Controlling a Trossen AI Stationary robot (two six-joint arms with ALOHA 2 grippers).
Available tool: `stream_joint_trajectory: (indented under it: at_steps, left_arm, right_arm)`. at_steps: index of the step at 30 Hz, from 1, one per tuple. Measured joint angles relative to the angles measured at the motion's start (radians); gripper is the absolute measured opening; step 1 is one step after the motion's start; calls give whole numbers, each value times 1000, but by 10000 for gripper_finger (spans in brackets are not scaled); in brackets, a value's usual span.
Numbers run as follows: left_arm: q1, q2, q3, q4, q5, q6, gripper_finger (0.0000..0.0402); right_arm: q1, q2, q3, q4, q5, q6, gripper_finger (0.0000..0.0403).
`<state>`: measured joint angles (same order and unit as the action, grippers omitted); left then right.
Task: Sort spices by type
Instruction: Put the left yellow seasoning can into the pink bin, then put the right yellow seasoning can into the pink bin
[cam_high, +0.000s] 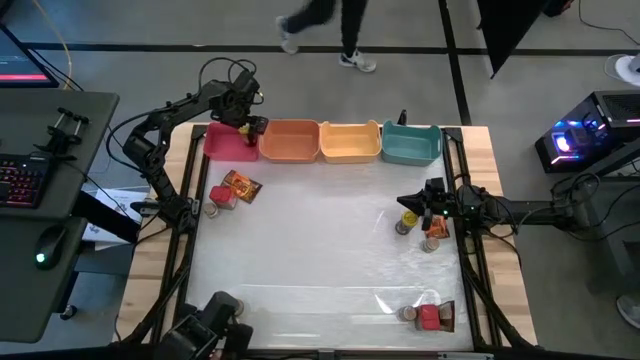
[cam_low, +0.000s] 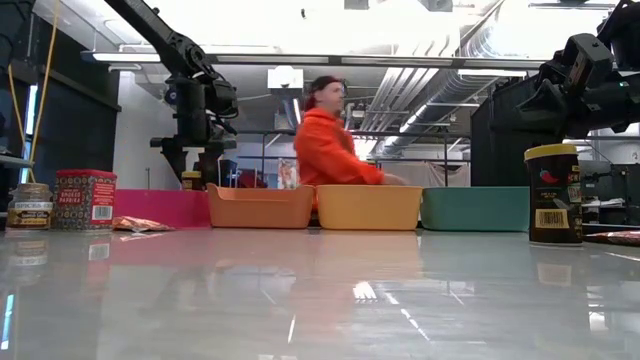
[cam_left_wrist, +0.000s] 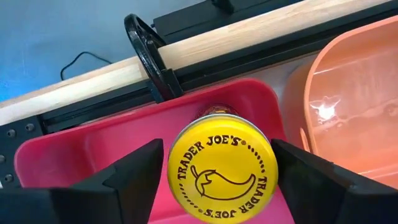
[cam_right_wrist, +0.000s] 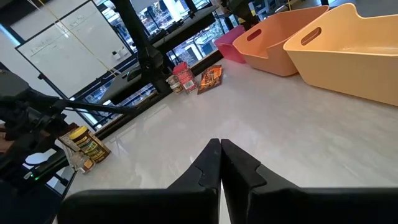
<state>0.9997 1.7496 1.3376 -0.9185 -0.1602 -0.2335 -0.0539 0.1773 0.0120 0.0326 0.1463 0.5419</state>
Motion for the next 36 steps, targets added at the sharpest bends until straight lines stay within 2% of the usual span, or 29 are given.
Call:
stream_joint_trajectory:
  at_steps: [11,19,25,28,31,36]
  left_arm:
    - [1,-40,59,-11,45,1,284]
    - [2,-128,120,7,17,61,284]
    - [-4,-206,144,6,8,44,284]
    - [-28,-253,144,11,69,49,284]
    - [-79,-301,141,61,177,36,284]
    - [-227,-383,97,180,445,13,284]
  right_arm:
    - [0,0,0,0,0,0,1]
    - [0,0,0,0,0,0,1]
    - [0,0,0,0,0,0,1]
    - [0,0,0,0,0,0,1]
    - [0,0,0,0,0,0,1]
    - [-1,0,0,0,9,-6,1]
